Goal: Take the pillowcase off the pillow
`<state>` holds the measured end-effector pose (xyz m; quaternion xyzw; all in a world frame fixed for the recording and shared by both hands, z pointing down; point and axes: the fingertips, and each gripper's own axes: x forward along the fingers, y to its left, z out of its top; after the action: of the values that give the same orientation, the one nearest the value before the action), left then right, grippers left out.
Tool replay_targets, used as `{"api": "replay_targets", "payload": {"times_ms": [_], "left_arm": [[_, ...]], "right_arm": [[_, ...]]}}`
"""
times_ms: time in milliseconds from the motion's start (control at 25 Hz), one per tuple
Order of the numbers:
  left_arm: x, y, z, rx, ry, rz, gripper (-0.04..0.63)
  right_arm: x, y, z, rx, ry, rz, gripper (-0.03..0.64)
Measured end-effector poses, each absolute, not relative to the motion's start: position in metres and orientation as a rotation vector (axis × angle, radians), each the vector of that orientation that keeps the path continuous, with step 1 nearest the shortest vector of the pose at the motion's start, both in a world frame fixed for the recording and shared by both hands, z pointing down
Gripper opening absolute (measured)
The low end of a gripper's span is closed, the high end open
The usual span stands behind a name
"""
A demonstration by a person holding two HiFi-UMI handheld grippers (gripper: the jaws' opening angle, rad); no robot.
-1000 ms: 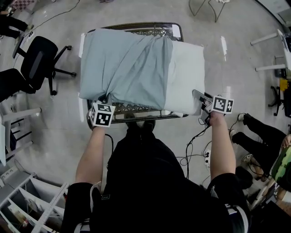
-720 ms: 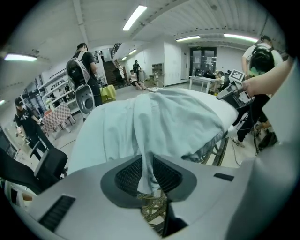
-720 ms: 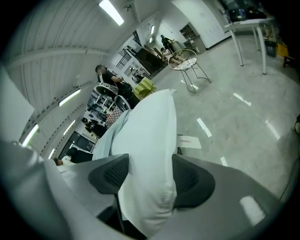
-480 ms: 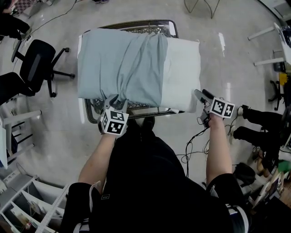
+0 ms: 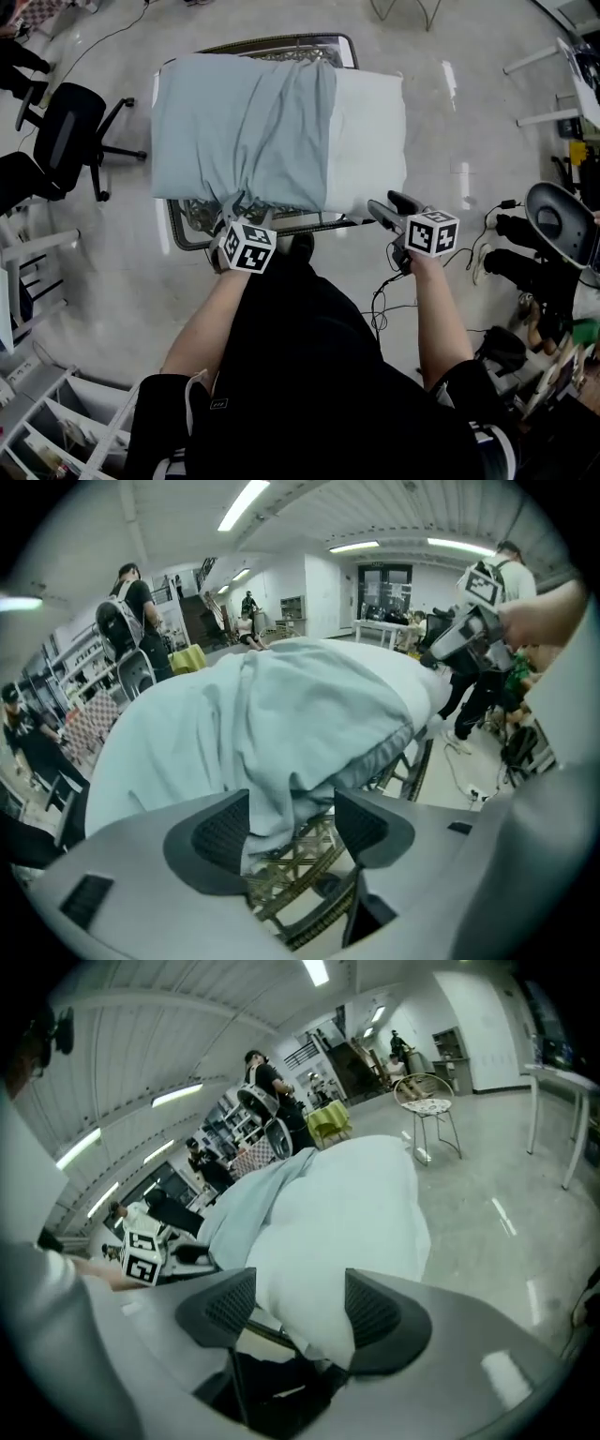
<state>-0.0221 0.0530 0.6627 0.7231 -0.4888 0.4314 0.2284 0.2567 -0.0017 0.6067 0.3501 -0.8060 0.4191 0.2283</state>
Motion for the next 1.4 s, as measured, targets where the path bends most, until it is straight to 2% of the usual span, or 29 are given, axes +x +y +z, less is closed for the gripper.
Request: {"api": "replay_targets", "payload": {"times_ms": [120,240,320,440,480,560,800,1160,1400], "left_arm": [[-0.038,0.039,0.672,1.97,-1.391,1.249,0.272],[-0.039,0.032,0.674,1.99,-1.373,1.248,0.255],[-0.038,0.034,0.672,2.02,-1.357,1.239,0.182],[-0.039,0.038,0.664,2.048,-1.346,1.218,0.039],[-0.041,0.038,0.663,2.05,-1.341,1.21,0.025],[-0.045,0.039,0.66,2.051,-1.324,1.194,0.014],[-0.046,0.038,0.652,2.081,-1.29,1.143,0.008],[-0.036,0.031,0.647,2.047,-1.289,1.017,0.008],[-0.029,0.031,0.644,2.029,-1.296,0.962,0.008]], "right_arm": [[0.254,0.013,0.613,0.973,-2.181,1.097,0.318],[0.281,0.006,0.618,1.149,-2.115,1.134,0.328],[0.305,0.012,0.632,1.226,-2.034,1.177,0.37],[0.324,0.035,0.656,1.264,-1.938,1.333,0.433],[0.322,0.041,0.664,1.265,-1.931,1.396,0.455],[0.307,0.044,0.672,1.245,-1.97,1.522,0.478],[0.245,0.015,0.682,1.282,-2.086,1.775,0.479],[0.264,0.048,0.687,1.461,-1.939,1.882,0.485],[0.202,0.053,0.68,1.326,-2.026,2.258,0.485]]}}
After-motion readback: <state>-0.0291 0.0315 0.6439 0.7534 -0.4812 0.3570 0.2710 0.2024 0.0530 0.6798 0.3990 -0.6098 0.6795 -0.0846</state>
